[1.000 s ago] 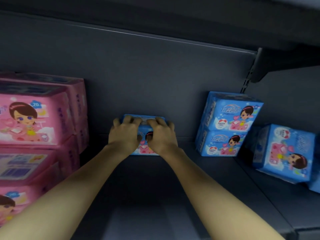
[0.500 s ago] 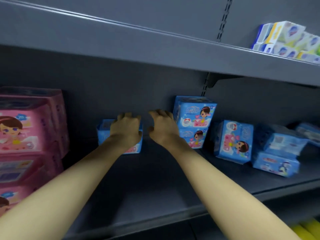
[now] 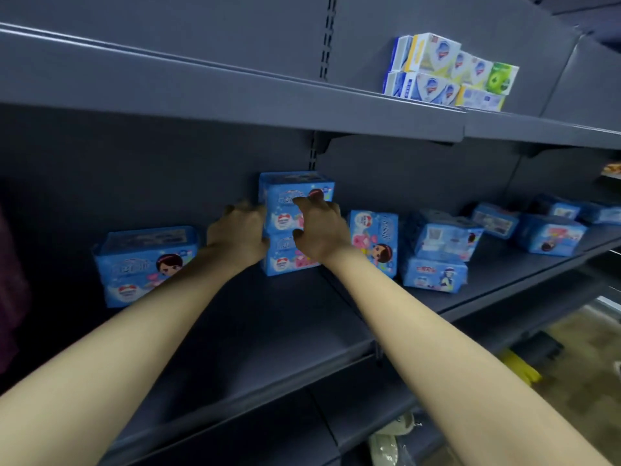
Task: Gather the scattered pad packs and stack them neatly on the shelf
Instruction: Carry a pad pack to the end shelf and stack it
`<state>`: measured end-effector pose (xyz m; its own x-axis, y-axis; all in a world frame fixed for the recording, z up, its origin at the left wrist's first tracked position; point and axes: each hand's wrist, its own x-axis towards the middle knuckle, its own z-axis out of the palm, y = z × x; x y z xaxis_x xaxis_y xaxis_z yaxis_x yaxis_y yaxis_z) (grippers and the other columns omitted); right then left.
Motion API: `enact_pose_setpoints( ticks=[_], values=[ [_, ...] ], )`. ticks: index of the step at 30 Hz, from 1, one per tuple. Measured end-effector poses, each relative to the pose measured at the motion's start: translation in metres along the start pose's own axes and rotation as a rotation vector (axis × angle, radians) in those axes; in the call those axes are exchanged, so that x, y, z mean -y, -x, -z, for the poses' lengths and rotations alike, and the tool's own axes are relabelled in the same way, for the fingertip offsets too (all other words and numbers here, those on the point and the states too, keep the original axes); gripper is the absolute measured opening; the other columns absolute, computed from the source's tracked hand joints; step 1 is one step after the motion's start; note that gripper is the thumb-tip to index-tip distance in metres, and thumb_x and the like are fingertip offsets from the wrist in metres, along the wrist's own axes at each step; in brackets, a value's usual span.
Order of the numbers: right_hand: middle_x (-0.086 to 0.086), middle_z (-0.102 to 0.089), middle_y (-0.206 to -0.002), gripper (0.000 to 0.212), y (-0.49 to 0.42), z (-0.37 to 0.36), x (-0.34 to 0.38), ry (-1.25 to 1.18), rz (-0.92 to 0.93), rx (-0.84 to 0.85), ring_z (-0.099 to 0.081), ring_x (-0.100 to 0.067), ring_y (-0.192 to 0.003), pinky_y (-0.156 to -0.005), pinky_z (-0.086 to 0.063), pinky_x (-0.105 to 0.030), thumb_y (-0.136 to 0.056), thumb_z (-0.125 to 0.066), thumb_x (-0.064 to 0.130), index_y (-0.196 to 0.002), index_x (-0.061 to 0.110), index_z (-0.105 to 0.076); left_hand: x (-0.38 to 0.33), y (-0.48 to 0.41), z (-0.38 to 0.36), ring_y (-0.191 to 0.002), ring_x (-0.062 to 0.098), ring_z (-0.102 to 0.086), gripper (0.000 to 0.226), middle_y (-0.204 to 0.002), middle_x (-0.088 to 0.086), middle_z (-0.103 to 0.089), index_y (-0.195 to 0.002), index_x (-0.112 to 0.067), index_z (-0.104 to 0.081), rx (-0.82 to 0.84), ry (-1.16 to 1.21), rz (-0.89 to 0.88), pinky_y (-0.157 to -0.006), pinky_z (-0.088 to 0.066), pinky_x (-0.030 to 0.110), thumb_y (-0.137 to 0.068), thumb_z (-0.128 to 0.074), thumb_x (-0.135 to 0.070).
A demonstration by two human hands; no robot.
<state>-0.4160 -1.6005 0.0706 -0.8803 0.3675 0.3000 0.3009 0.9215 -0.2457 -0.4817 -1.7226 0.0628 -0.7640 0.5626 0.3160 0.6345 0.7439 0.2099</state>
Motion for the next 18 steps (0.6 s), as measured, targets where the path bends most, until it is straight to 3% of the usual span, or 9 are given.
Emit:
enact_pose_setpoints(
  ticks=[8, 18],
  values=[
    [-0.007, -0.04, -0.14, 0.058, -0.01, 0.018, -0.038, -0.043, -0.014, -0.029, -0.031, -0.033, -0.128, -0.103, -0.037, -0.044, -0.085, -0.056, 0.008, -0.14, 0.02, -0.038, -0.021, -0.019, -0.007, -0.118, 0.032, -0.046, 0.051, -0.13, 0.013, -0.044, -0.133, -0.015, -0.042, 0.008, 0.016, 0.01, -0.084, -0.047, 0.045, -0.087, -0.06, -0.027],
    [-0.01, -0.036, -0.144, 0.06, -0.042, 0.015, -0.067, -0.031, 0.009, -0.015, -0.03, -0.035, -0.131, -0.103, -0.039, -0.047, -0.088, -0.058, 0.011, -0.142, 0.018, -0.034, -0.028, -0.045, -0.013, -0.118, 0.033, -0.047, 0.058, -0.131, 0.016, -0.045, -0.137, -0.014, -0.037, -0.022, 0.045, 0.089, -0.085, -0.046, 0.045, -0.086, -0.062, -0.025]
  ],
)
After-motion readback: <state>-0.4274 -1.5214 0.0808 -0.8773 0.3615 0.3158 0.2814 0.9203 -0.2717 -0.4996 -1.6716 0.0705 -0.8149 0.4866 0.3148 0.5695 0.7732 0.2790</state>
